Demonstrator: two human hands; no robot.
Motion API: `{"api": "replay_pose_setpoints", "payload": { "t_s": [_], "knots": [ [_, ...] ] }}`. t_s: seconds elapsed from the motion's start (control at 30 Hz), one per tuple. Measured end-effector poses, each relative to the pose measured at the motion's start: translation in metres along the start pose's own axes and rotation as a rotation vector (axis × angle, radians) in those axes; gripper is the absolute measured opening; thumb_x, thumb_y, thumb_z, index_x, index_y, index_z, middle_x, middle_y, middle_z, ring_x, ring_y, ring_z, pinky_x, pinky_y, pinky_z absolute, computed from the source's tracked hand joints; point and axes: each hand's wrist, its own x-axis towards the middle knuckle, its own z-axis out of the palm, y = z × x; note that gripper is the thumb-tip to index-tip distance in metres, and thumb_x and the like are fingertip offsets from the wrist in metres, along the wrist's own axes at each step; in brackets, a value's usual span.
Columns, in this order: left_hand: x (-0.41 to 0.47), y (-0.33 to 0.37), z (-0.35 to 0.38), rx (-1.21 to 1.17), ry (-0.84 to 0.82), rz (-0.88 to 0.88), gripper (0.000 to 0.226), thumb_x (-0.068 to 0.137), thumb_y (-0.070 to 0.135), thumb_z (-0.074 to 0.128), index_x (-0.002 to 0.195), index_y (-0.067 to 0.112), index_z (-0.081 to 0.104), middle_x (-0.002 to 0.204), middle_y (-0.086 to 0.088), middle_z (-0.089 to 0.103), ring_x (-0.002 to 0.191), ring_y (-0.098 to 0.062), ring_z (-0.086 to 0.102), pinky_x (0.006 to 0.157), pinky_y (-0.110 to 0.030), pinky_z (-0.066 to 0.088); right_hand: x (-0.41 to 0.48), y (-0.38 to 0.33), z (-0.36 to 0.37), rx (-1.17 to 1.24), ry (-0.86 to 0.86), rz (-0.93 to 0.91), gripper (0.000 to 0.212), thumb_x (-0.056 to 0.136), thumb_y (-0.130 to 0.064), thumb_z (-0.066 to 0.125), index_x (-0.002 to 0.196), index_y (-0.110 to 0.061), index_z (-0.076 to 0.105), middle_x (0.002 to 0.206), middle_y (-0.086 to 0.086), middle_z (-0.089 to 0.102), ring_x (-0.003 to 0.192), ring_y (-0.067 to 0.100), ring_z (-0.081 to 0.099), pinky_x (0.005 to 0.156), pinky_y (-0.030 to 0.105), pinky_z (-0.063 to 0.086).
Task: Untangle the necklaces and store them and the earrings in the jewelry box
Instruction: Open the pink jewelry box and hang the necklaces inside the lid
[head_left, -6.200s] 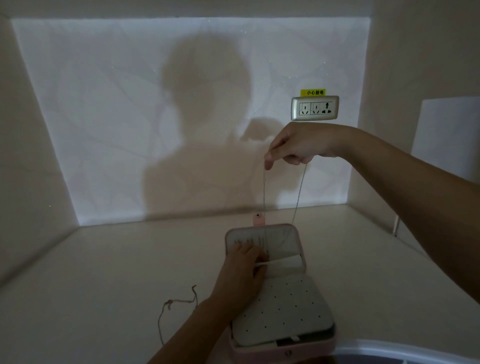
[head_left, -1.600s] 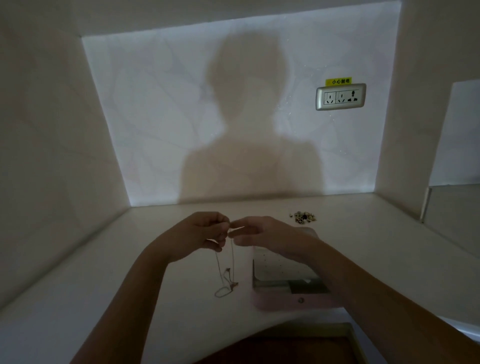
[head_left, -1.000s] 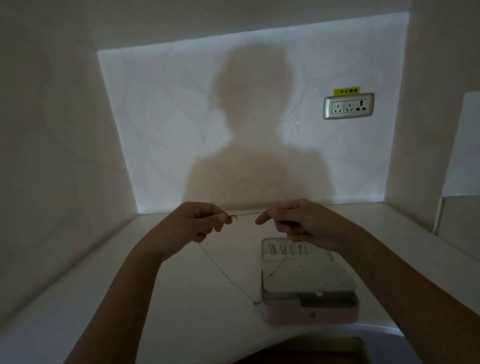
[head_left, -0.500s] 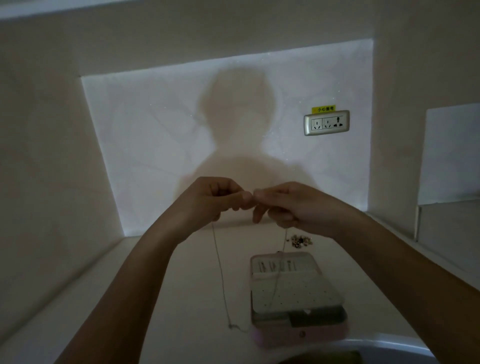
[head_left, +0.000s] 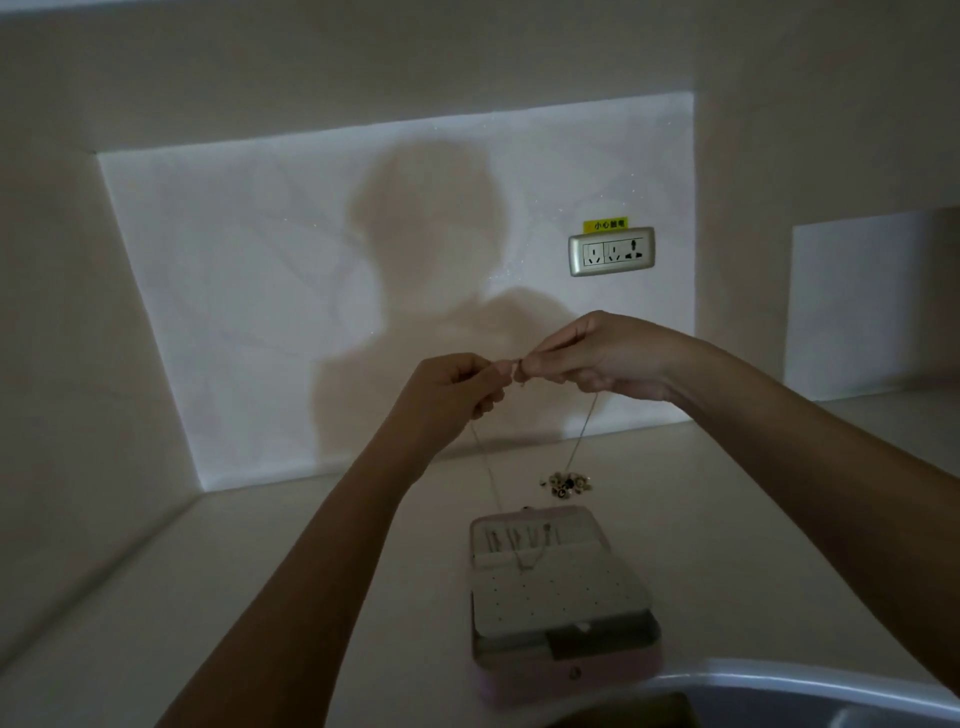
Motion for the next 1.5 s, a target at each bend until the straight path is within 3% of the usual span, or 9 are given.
{"api": "replay_pose_setpoints", "payload": {
  "t_s": [0.07, 0.17, 0.27, 0.4, 0.47, 0.6, 0.9, 1.1, 1.5],
  "knots": [
    [0.004, -0.016, 0.011, 0.086, 0.034, -0.052, 0.020, 0.092, 0.027, 0.053, 0.084, 0.015, 0.067, 0.078, 0.001, 0.065, 0.071, -0.011, 0.056, 0.071, -0.022, 0.045, 0.006, 0.006, -0.006, 0.033, 0.057, 0.020, 0.012, 0.083, -0.014, 0.068, 0.090, -0.006, 0.074, 0.068, -0.001, 0.060, 0.045, 0.006, 0.027, 0.044, 0.016, 0.019],
    [0.002, -0.053, 0.032, 0.296, -0.041, -0.124, 0.019, 0.095, 0.025, 0.050, 0.091, 0.015, 0.065, 0.077, 0.003, 0.060, 0.066, -0.009, 0.050, 0.059, -0.017, 0.039, 0.013, 0.015, -0.011, 0.000, 0.073, 0.056, 0.009, 0.086, -0.012, 0.064, 0.088, -0.008, 0.071, 0.078, 0.002, 0.066, 0.048, 0.006, 0.037, 0.044, 0.014, 0.030],
    [-0.006, -0.098, 0.054, 0.476, -0.157, -0.166, 0.023, 0.095, 0.027, 0.050, 0.101, 0.010, 0.064, 0.086, 0.001, 0.060, 0.069, -0.005, 0.051, 0.058, -0.011, 0.037, 0.020, 0.024, -0.016, -0.080, 0.072, 0.063, 0.010, 0.089, -0.011, 0.061, 0.087, -0.007, 0.069, 0.081, 0.006, 0.067, 0.044, 0.007, 0.033, 0.040, 0.015, 0.027],
    [-0.019, -0.132, 0.078, 0.591, -0.297, -0.180, 0.026, 0.096, 0.032, 0.046, 0.105, 0.013, 0.060, 0.103, -0.003, 0.062, 0.088, -0.012, 0.054, 0.079, -0.021, 0.043, 0.026, 0.027, -0.026, -0.099, 0.108, 0.059, 0.011, 0.090, -0.009, 0.060, 0.092, -0.003, 0.068, 0.079, 0.008, 0.068, 0.044, 0.009, 0.025, 0.038, 0.015, 0.023],
    [-0.023, -0.136, 0.089, 0.637, -0.340, -0.163, 0.025, 0.095, 0.038, 0.046, 0.099, 0.019, 0.062, 0.099, -0.002, 0.063, 0.093, -0.015, 0.058, 0.086, -0.026, 0.042, 0.028, 0.027, -0.031, -0.121, 0.121, 0.053, 0.014, 0.089, -0.010, 0.060, 0.096, -0.001, 0.069, 0.079, 0.008, 0.068, 0.045, 0.008, 0.026, 0.039, 0.015, 0.023],
    [-0.024, -0.138, 0.102, 0.688, -0.271, -0.105, 0.033, 0.091, 0.045, 0.050, 0.092, 0.016, 0.067, 0.091, -0.001, 0.068, 0.082, -0.014, 0.060, 0.074, -0.021, 0.037, 0.033, 0.028, -0.038, -0.147, 0.138, 0.008, 0.016, 0.089, -0.017, 0.062, 0.093, -0.005, 0.070, 0.080, 0.007, 0.069, 0.046, 0.009, 0.029, 0.042, 0.014, 0.027],
    [-0.032, -0.143, 0.105, 0.789, -0.190, 0.013, 0.027, 0.094, 0.045, 0.039, 0.103, 0.023, 0.050, 0.101, 0.005, 0.040, 0.094, -0.011, 0.029, 0.091, -0.029, 0.029, 0.050, 0.030, -0.048, -0.156, 0.198, -0.056, 0.022, 0.089, -0.022, 0.062, 0.095, -0.002, 0.070, 0.078, 0.005, 0.069, 0.049, 0.011, 0.031, 0.045, 0.015, 0.028],
    [-0.035, -0.140, 0.104, 0.769, -0.142, 0.057, 0.022, 0.096, 0.038, 0.039, 0.109, 0.022, 0.049, 0.112, 0.005, 0.044, 0.100, -0.010, 0.030, 0.105, -0.029, 0.028, 0.065, 0.018, -0.053, -0.127, 0.236, -0.109, 0.024, 0.088, -0.021, 0.064, 0.094, 0.002, 0.069, 0.073, 0.005, 0.069, 0.045, 0.010, 0.032, 0.043, 0.016, 0.025],
    [-0.037, -0.138, 0.102, 0.750, -0.102, 0.116, 0.024, 0.096, 0.039, 0.039, 0.108, 0.024, 0.051, 0.113, 0.005, 0.045, 0.105, -0.010, 0.032, 0.098, -0.025, 0.027, 0.079, 0.013, -0.055, -0.217, 0.203, -0.061, 0.015, 0.087, -0.023, 0.066, 0.087, -0.009, 0.072, 0.077, 0.004, 0.070, 0.044, 0.008, 0.033, 0.045, 0.015, 0.029]
  ]
}}
